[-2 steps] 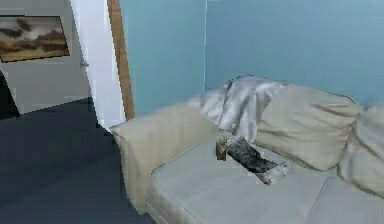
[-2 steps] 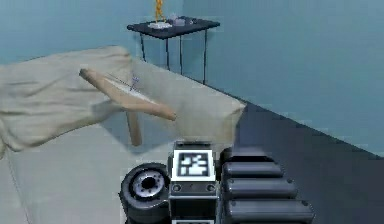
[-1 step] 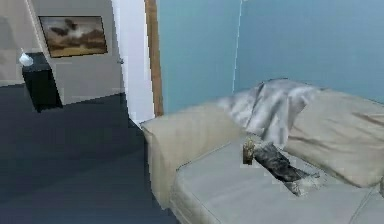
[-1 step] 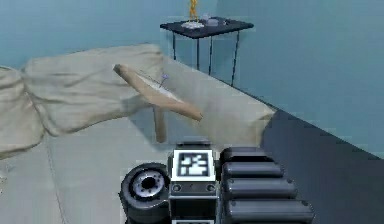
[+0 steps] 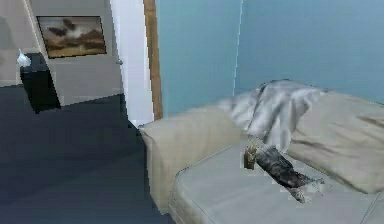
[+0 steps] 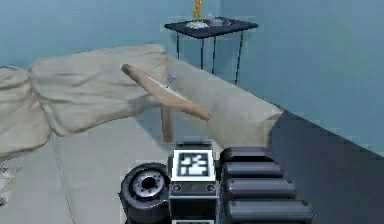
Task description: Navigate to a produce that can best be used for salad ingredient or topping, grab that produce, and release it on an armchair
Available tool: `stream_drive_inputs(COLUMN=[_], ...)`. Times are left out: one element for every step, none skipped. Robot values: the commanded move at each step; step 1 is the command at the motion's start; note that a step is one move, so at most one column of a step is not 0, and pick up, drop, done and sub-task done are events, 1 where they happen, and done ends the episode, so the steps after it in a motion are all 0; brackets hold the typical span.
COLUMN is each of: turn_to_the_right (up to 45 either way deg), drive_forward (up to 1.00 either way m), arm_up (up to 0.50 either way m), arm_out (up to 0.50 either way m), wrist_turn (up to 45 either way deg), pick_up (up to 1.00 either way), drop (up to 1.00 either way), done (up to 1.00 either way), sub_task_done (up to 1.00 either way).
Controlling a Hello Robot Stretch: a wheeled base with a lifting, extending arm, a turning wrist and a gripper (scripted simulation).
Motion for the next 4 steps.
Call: stream_drive_inputs(turn_to_the_right=[-45.0,-3.0,0.0,0.0], drive_forward=[0.0,0.0,1.0,0.4], arm_up=[0.0,0.0,0.0,0.0], arm_out=[0.0,0.0,0.0,0.0], wrist_turn=[0.0,0.0,0.0,0.0], pick_up=[0.0,0.0,0.0,0.0], drop=[0.0,0.0,0.0,0.0], done=[0.0,0.0,0.0,0.0], sub_task_done=[0.0,0.0,0.0,0.0])
